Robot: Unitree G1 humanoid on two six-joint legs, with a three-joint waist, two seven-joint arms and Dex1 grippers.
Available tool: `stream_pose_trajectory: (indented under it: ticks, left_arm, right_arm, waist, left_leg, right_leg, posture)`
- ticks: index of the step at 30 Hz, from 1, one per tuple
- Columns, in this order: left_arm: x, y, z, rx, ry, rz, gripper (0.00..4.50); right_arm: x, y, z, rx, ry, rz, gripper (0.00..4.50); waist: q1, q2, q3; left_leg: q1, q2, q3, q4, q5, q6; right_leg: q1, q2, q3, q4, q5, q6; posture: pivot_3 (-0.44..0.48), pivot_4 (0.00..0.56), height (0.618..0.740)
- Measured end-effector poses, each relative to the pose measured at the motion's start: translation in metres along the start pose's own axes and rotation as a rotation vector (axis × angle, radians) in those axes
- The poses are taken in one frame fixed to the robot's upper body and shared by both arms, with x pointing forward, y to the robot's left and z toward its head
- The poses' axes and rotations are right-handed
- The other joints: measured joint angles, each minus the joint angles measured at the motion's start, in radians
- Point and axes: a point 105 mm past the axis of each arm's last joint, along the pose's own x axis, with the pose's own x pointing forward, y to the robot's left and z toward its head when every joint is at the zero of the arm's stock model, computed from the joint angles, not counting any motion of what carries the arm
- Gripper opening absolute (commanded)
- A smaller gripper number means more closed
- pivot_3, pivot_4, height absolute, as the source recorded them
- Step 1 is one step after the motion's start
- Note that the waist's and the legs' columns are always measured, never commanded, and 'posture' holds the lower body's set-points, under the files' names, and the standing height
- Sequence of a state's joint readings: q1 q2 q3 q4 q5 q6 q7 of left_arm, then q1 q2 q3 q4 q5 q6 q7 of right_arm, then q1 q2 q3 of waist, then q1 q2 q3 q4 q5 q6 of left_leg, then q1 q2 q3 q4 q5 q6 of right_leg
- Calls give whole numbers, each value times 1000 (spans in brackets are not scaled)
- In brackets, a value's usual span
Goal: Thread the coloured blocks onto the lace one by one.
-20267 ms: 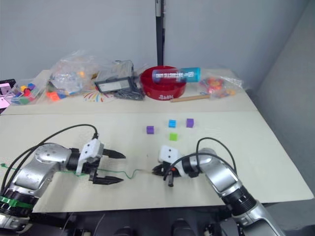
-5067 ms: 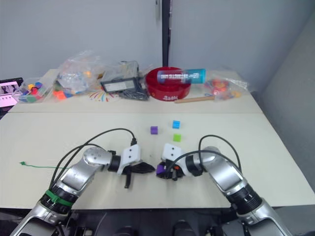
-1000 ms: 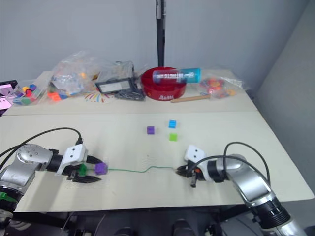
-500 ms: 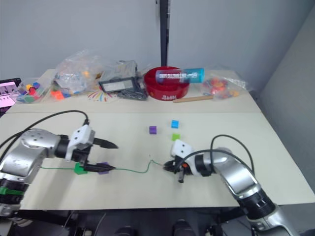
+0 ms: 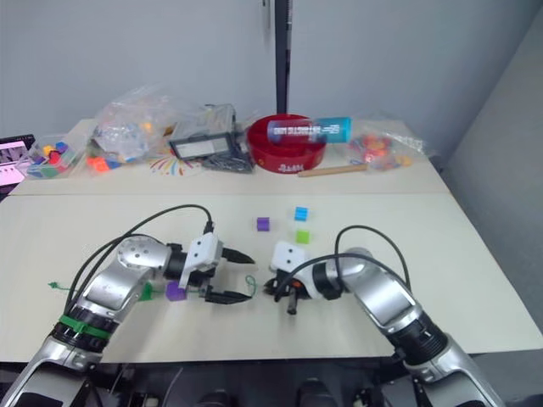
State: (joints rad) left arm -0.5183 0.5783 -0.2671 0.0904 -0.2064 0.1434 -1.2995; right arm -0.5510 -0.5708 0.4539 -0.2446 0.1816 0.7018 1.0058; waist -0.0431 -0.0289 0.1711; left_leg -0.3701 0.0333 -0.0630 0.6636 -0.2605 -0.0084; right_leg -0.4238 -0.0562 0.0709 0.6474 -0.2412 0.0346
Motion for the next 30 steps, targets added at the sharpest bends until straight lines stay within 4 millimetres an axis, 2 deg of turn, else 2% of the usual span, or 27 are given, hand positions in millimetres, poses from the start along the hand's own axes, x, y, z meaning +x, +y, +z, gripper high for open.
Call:
stream_pose_trajectory:
  ticks: [1, 4, 14, 30]
  left_arm:
    - [3, 0, -2, -3, 3, -1, 4121]
    - [9, 0, -3, -8, 0, -5, 3317]
    - [15, 1, -4, 1, 19, -10, 30]
    - [15, 1, -4, -5, 20, -10, 30]
  right_arm:
    - [1, 0, -1, 4, 5, -1, 0]
    - [2, 1, -1, 9, 7, 0, 0]
    - [1, -2, -3, 22, 18, -23, 0]
    - [2, -1, -4, 37, 23, -18, 0]
  waist:
    - [0, 0, 0]
    - [0, 0, 0]
    - [0, 0, 0]
    - [0, 0, 0]
  left_leg:
    - [0, 0, 0, 0, 0, 0]
    - [0, 0, 0, 0, 0, 0]
    - [0, 0, 0, 0, 0, 0]
    - [0, 0, 0, 0, 0, 0]
  right_leg:
    - [0, 0, 0, 0, 0, 0]
    - [0, 0, 0, 0, 0, 0]
    - [0, 0, 0, 0, 0, 0]
    - [0, 0, 0, 0, 0, 0]
  posture:
    - [0, 150, 731]
    - [0, 150, 731]
    - [0, 150, 731]
    - [0, 150, 731]
